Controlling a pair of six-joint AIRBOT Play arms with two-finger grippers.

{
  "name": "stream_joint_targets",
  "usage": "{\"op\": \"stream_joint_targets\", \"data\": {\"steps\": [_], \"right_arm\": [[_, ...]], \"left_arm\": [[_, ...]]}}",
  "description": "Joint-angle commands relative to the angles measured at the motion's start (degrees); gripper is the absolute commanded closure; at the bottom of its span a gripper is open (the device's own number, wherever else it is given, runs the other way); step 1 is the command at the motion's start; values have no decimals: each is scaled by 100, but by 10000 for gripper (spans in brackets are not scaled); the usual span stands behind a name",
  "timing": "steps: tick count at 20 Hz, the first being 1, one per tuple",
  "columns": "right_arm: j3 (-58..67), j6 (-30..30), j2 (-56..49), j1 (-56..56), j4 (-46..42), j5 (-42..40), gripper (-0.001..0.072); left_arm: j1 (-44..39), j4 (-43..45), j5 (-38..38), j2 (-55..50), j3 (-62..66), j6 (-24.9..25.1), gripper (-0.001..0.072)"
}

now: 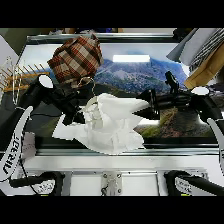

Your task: Fold the clothes and pants, and hang the long-sleeved shirts on hangers.

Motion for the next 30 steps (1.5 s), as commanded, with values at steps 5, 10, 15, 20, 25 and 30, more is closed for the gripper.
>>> {"op": "stream_joint_targets", "data": {"steps": [5, 10, 15, 20, 25, 30], "right_arm": [[-4, -35, -61, 219, 22, -219, 48], [-4, -35, -76, 306, -31, -219, 48], [-4, -37, -83, 304, -9, -216, 48], [-4, -37, -83, 304, 35, -216, 48], [-4, -39, -83, 304, 33, -221, 50], [-4, -125, -83, 304, 11, -210, 601]], "left_arm": [[-2, -2, 0, 0, 4, 2, 692], [-2, -2, 2, 0, 4, 2, 692], [0, -2, 2, 0, 4, 0, 692], [-2, -4, -2, 0, 4, 0, 692], [-2, -4, -2, 0, 4, 0, 692], [-2, -4, -2, 0, 4, 0, 692]]}}
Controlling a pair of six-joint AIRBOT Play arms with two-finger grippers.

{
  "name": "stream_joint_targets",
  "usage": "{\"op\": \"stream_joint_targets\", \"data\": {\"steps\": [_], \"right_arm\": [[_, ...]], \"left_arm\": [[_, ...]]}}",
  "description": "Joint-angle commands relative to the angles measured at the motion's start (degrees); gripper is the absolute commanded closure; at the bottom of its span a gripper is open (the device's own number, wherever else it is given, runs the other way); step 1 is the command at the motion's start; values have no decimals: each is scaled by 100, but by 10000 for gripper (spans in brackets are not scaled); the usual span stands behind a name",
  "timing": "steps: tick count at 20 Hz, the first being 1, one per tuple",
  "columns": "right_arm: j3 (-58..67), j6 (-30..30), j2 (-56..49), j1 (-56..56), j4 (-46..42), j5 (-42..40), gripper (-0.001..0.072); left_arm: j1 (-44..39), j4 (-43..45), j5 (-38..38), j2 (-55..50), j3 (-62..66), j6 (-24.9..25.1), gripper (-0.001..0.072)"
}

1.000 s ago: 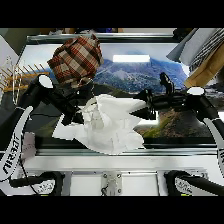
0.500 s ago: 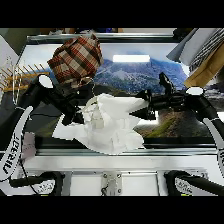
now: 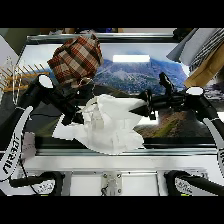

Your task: Fold the clothes and pants, and hang the long-sleeved shirts on hangers.

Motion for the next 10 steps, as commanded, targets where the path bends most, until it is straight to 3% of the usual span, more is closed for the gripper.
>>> {"op": "stream_joint_targets", "data": {"steps": [1, 7, 10], "right_arm": [[-4, -81, -4, 4, -11, 22, 697], [-4, -1069, -4, 4, -13, -39, 698], [-4, -1834, -4, 4, -35, -42, 698]], "left_arm": [[-4, -15, 7, 2, 7, -9, 692], [-2, -15, 7, 2, 7, -9, 692], [-4, -17, 9, 2, 7, -9, 692]]}}
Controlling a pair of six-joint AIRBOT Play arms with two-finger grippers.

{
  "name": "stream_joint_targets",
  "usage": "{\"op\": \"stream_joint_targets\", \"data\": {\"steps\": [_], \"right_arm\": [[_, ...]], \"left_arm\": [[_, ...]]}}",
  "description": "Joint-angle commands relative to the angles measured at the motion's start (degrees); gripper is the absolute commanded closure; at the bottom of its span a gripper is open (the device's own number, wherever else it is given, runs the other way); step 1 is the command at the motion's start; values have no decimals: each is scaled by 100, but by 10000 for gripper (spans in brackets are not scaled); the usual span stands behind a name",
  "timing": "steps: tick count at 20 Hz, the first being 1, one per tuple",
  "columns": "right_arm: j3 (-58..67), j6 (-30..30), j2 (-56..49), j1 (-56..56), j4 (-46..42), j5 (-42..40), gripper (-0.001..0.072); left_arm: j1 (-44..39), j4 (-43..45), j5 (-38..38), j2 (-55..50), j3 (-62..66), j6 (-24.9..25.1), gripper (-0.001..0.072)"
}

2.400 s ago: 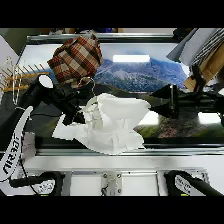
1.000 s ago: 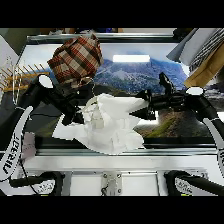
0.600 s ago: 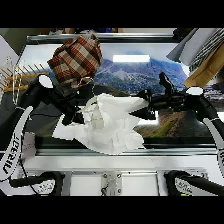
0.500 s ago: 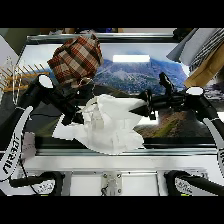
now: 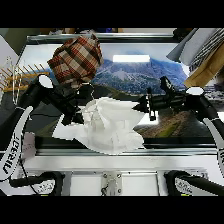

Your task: Fold the clothes and pants, and hang the long-sleeved shirts on hangers.

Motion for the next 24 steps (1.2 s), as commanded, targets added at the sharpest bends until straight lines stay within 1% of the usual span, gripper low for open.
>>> {"op": "stream_joint_targets", "data": {"steps": [1, 13, 15, 16, 17, 18, 19, 22, 24], "right_arm": [[-4, -767, -4, 4, -31, -24, 699], [-4, -767, -4, 4, -31, 0, 701], [-4, -767, -4, 4, -31, 2, 702], [-4, -767, -4, 4, -31, 2, 702], [-4, -767, -4, 4, -31, 0, 703], [-4, -767, -4, 4, -31, 2, 703], [-4, -767, -4, 4, -31, 0, 703], [-4, -765, -4, 4, -28, 2, 703], [-4, -761, -2, 2, -31, 2, 703]], "left_arm": [[-2, -13, -7, 2, 7, -4, 692], [4, -2, 44, 2, 7, -24, 691], [4, -2, 59, 2, 7, -393, 687], [4, -2, 61, 2, 7, -592, 499], [4, 0, 140, 2, 7, -931, 312], [4, -2, 295, 4, 7, -1368, 294], [4, 0, 407, 4, 7, -1720, 294], [63, 2, 470, 4, 13, -2328, 295], [238, -2, 468, 4, 20, -2876, 295]]}}
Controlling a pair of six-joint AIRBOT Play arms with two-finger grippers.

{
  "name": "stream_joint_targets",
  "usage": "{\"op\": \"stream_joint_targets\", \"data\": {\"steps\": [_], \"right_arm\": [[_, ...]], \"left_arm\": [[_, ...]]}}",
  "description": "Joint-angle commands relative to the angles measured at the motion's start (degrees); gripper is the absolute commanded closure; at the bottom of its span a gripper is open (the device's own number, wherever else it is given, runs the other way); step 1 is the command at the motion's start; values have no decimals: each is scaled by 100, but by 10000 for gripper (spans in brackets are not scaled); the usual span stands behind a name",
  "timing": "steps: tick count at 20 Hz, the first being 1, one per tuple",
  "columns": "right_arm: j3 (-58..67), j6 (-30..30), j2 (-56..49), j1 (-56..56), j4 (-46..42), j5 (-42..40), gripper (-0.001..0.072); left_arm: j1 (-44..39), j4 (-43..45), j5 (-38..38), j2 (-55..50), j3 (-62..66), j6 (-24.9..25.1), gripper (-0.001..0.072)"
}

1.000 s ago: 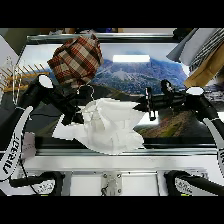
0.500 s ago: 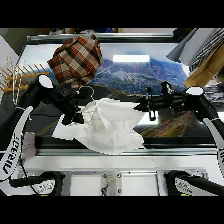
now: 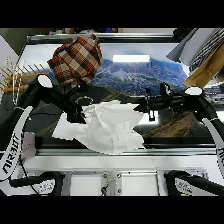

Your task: Fold the clothes and pants, and hang the long-sleeved shirts on hangers.

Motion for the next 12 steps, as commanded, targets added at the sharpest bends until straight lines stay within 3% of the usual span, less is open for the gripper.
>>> {"op": "stream_joint_targets", "data": {"steps": [1, 5, 9, 12], "right_arm": [[2, 22, 4, -9, 11, 15, 703], [2, 243, 4, -9, 11, 17, 704], [2, 337, 9, -9, 17, 20, 704], [2, 455, 50, -33, 31, 17, 704]], "left_arm": [[258, 31, 81, 2, 42, -1182, 295], [782, 13, 79, 2, 590, -2457, 295], [1158, 4, -72, 28, 1307, -3047, 296], [1403, 7, 85, 350, 1410, -3134, 296]]}}
